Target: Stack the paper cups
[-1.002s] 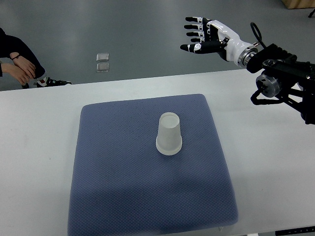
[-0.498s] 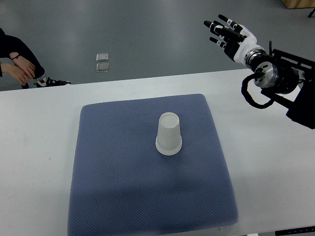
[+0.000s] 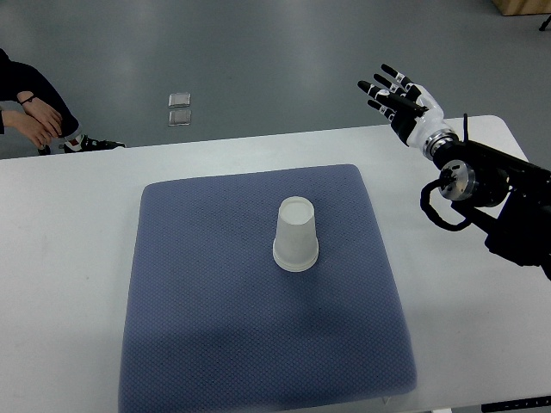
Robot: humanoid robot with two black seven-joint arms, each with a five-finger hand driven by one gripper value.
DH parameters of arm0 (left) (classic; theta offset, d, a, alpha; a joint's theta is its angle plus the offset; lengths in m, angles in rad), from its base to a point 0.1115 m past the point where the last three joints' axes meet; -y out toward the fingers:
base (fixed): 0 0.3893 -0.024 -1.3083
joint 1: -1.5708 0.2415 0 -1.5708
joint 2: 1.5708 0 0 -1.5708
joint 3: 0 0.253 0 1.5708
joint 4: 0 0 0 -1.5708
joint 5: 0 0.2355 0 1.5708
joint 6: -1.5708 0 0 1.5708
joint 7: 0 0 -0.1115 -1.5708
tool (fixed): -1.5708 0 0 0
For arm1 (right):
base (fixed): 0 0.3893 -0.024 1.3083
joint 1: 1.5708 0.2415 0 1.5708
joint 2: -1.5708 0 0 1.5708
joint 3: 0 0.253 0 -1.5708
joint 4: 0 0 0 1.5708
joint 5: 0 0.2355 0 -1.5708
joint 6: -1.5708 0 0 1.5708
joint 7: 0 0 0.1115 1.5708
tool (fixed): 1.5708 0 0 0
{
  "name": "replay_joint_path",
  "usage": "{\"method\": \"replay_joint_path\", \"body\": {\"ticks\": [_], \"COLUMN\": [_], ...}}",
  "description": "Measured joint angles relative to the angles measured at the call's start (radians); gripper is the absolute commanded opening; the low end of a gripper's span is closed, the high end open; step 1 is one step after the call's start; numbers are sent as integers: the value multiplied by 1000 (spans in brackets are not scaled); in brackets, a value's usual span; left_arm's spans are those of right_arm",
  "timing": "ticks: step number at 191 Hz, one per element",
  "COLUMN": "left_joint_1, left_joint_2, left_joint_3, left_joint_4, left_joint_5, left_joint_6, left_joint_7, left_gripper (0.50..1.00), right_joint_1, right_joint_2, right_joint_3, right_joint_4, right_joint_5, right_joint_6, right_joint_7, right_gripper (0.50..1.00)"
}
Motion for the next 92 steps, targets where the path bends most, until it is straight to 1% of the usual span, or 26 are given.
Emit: {"method": "replay_joint_path", "body": {"ticks": [17, 33, 92], "left_joint_1": [0, 0, 0], "left_joint_2": [0, 0, 0], "left_joint_3": [0, 0, 0], "left_joint_4": [0, 0, 0], "left_joint_5": [0, 0, 0], "left_joint_6": [0, 0, 0], "left_joint_7": [0, 0, 0], "left_gripper": [1000, 1000, 1000], "right_joint_1": [-4, -4, -3], "right_joint_2": [34, 52, 65], "right_joint_3": [5, 6, 7], "right_joint_4": [-64, -99, -115], "right_joint_5": [-6, -7, -8], "right_joint_6": [29, 44, 43], "right_joint_7": [6, 16, 24], "right_gripper": [913, 913, 913]}}
